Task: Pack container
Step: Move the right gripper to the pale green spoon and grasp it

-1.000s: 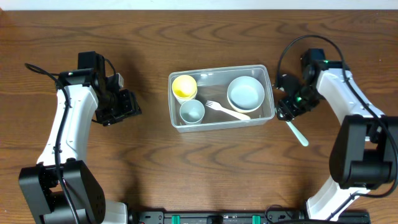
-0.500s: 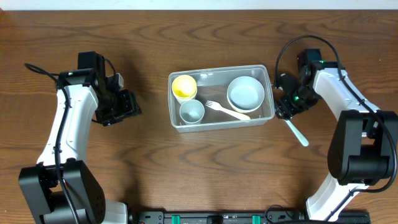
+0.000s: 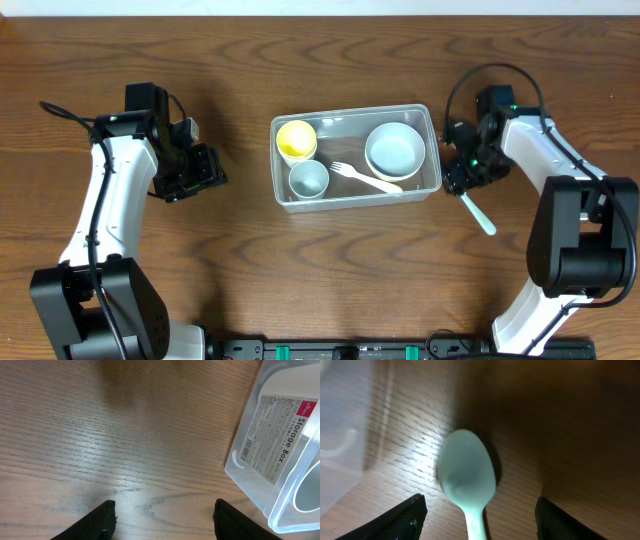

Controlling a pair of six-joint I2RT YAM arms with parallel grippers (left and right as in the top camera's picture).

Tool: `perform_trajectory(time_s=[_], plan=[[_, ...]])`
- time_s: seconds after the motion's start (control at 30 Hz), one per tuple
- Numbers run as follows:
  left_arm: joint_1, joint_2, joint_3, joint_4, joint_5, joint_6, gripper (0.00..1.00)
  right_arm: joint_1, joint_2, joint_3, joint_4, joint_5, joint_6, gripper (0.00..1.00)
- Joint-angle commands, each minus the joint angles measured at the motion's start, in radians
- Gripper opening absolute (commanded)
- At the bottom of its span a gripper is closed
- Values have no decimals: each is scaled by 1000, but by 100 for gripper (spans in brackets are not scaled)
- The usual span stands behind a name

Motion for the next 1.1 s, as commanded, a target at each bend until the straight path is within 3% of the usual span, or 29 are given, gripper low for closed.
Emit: perform_trajectory(time_s=[0.0,0.53,0.73,0.83,0.97,1.07], plan=[[2,-1,9,1,11,14,63,11,13,-47,25,14,19,72],[2,-1,9,1,11,14,63,62,13,-77,91,-3,-23,70],[2,-1,9,1,11,14,63,85,13,-77,102,-21,-34,57],[2,-1,9,0,11,14,63,85,13,-77,103,-32,-34,43],[2,-1,9,0,11,14,63,85,13,-77,103,-33,-26,42],[2,-1,9,0,11,14,63,85,13,-77,103,-33,-26,36]])
